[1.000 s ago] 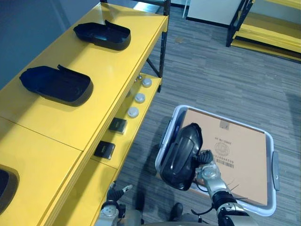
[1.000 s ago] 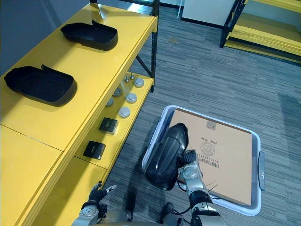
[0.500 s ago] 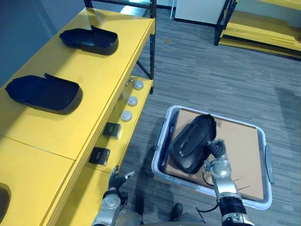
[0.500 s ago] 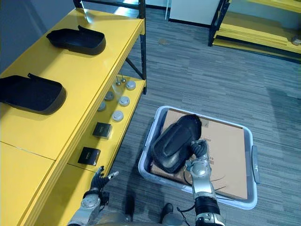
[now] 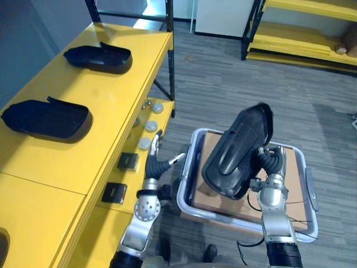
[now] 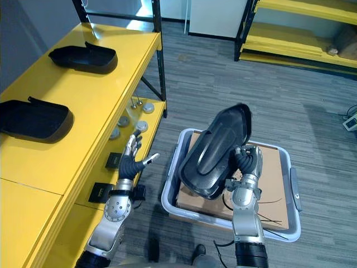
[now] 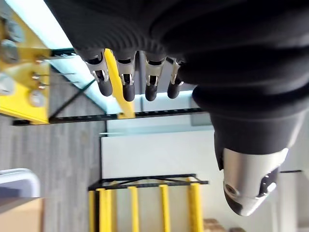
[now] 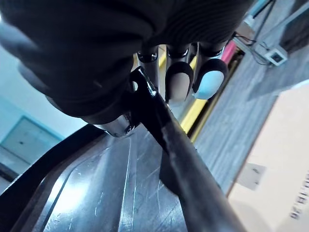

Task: Walk over and take plastic housings, then place them on the shelf

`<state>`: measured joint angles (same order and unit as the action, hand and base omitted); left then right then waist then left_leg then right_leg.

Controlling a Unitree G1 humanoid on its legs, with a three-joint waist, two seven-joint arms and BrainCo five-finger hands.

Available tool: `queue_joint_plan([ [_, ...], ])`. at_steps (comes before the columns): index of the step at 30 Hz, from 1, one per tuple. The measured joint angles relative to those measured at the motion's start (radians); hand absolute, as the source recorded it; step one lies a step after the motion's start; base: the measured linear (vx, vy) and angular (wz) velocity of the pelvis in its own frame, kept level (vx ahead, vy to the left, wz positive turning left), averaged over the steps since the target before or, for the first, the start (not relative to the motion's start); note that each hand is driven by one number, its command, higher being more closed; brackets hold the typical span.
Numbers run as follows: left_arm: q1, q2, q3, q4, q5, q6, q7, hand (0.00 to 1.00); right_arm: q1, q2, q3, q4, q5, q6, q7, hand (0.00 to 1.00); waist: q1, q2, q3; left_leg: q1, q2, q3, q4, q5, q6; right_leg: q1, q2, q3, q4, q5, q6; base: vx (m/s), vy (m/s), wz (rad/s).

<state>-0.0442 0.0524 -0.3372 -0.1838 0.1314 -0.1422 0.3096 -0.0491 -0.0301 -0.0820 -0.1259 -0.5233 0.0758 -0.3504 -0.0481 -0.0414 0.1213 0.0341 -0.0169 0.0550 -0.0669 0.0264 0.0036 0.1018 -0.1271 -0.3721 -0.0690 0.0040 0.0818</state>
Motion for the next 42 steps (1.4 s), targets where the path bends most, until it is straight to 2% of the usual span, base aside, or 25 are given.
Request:
queue_joint_plan([
  [7,-0.031,-0.002,-0.09,0.007,0.021,0.01,-0.004,0.0,-0.041,0.001,0.108,-0.067,-0.074,-0.012,0.0,1.0,-0.02,0.001,-0.001,0.016,0.0,0.017,-0.001,-0.006,0.009,-0.001,-0.001,0.023,0.015,0.0,0.0,-0.05,0.014,-0.08],
  [14,-0.072,-0.014,-0.143,0.08,0.04,0.054,-0.002,0.0,-0.048,0.005,0.173,-0.132,-0.082,-0.02,-0.019,1.0,-0.024,0.001,-0.035,0.019,0.0,0.032,-0.003,-0.006,0.009,-0.008,0.0,0.04,0.015,0.005,0.0,-0.03,0.008,-0.06],
  [15,-0.077,-0.018,-0.146,0.091,0.043,0.068,0.001,1.0,-0.048,0.005,0.18,-0.148,-0.081,-0.022,-0.021,1.0,-0.025,0.001,-0.037,0.018,0.001,0.034,-0.003,-0.006,0.01,-0.01,0.001,0.043,0.015,0.006,-0.001,-0.02,-0.002,-0.07],
  [21,-0.131,-0.022,-0.151,0.191,0.067,0.13,0.002,1.0,-0.049,0.005,0.224,-0.248,-0.066,-0.042,-0.021,1.0,-0.038,0.0,-0.057,0.015,0.001,0.039,-0.004,-0.006,0.01,-0.016,0.001,0.049,0.014,0.009,-0.002,0.0,0.001,-0.03],
  [22,-0.133,-0.022,-0.151,0.207,0.058,0.137,0.001,1.0,-0.052,0.004,0.248,-0.265,-0.055,-0.069,-0.022,0.0,-0.049,0.0,-0.057,0.015,0.001,0.04,-0.004,-0.006,0.01,-0.016,0.001,0.049,0.014,0.01,-0.003,0.0,0.0,0.0],
  [25,-0.133,-0.022,-0.157,0.219,0.043,0.138,-0.001,1.0,-0.052,0.002,0.264,-0.285,-0.029,-0.082,-0.02,0.0,-0.049,0.0,-0.057,0.016,0.001,0.043,-0.004,-0.006,0.01,-0.017,0.001,0.052,0.014,0.011,-0.004,0.0,0.0,0.0],
  [29,-0.133,-0.021,-0.162,0.222,0.018,0.136,-0.006,1.0,-0.052,-0.03,0.273,-0.287,0.06,-0.141,-0.016,0.0,-0.049,0.0,-0.057,0.016,0.001,0.044,-0.004,-0.006,0.01,-0.017,0.0,0.053,0.014,0.014,-0.004,-0.02,0.001,0.0],
  [32,-0.132,-0.019,-0.163,0.222,0.016,0.135,-0.011,1.0,-0.051,-0.061,0.277,-0.287,0.121,-0.149,-0.011,0.0,-0.049,0.0,-0.058,0.016,0.001,0.044,-0.004,-0.006,0.01,-0.017,0.0,0.054,0.014,0.015,-0.004,-0.01,0.001,0.0],
  [35,-0.128,-0.016,-0.16,0.216,0.016,0.135,-0.017,1.0,-0.048,-0.077,0.274,-0.288,0.159,-0.17,0.004,0.0,-0.049,0.0,-0.058,0.017,0.001,0.045,-0.004,-0.006,0.01,-0.017,0.001,0.055,0.014,0.015,-0.004,0.0,0.0,0.0],
  [39,-0.097,-0.011,-0.13,0.166,0.019,0.135,-0.017,1.0,-0.03,-0.104,0.249,-0.296,0.222,-0.22,0.041,0.0,-0.049,0.0,-0.058,0.019,0.001,0.049,-0.005,-0.006,0.01,-0.017,0.001,0.059,0.013,0.015,-0.004,0.0,-0.002,-0.02],
  [42,-0.08,-0.01,-0.126,0.125,0.022,0.122,-0.018,1.0,-0.023,-0.124,0.214,-0.347,0.256,-0.231,0.062,0.0,-0.048,0.0,-0.058,0.02,0.001,0.049,-0.006,-0.006,0.01,-0.016,0.001,0.059,0.013,0.015,-0.004,0.0,0.0,0.0],
])
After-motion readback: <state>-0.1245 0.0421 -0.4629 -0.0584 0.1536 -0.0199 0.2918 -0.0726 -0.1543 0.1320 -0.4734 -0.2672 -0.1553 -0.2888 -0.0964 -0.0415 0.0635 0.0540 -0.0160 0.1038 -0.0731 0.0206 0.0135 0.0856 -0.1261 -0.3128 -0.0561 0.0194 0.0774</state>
